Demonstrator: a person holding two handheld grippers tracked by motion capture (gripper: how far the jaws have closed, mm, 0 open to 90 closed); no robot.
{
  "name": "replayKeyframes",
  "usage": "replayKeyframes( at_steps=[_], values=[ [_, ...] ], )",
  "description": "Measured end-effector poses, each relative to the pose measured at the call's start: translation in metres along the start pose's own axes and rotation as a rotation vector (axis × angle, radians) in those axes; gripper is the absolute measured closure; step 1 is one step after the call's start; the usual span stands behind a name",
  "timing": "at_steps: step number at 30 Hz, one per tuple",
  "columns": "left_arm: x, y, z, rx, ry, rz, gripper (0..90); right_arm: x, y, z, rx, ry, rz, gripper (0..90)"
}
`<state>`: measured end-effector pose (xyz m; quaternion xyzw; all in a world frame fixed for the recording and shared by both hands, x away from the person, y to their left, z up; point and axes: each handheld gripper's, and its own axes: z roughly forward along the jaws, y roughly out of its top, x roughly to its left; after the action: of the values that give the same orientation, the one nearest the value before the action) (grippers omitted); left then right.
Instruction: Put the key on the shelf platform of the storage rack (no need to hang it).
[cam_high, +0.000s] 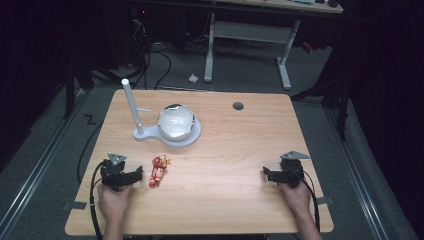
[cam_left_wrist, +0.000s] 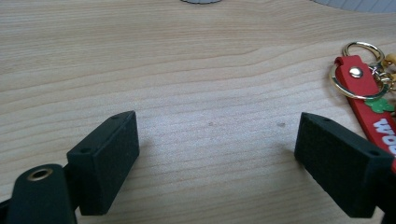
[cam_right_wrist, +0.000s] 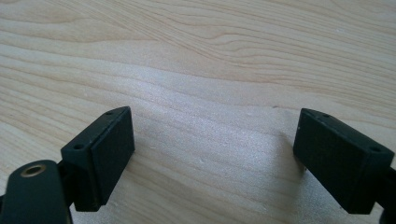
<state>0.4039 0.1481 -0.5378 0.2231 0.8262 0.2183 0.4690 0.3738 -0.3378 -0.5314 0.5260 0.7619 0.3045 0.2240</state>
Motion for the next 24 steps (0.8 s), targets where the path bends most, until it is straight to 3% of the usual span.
replayKeyframes(
  at_steps=[6, 16, 17, 24],
  values=[
    [-0.0011, -0.0003, 0.0, -0.001, 0.007, -0.017, 14.1, 0.0002, -0.0001, -0.0002, -0.003, 0.002, -0.004, 13.4],
    [-0.0006, 0.0006, 0.0006, -0.003, 0.001, -0.008, 15.0, 0.0007, -0.0003, -0.0006, -0.004, 0.001, -0.003, 14.3],
    [-0.0018, 0.0001, 0.0007, -0.005, 0.009, -0.025, 15.0, 0.0008, -0.0003, -0.0006, -0.004, 0.001, -0.002, 14.3],
    [-0.0024, -0.0002, 0.0008, -0.006, 0.012, -0.032, 14.8, 0.0009, -0.0003, -0.0007, -0.004, 0.001, -0.002, 14.4]
  ],
)
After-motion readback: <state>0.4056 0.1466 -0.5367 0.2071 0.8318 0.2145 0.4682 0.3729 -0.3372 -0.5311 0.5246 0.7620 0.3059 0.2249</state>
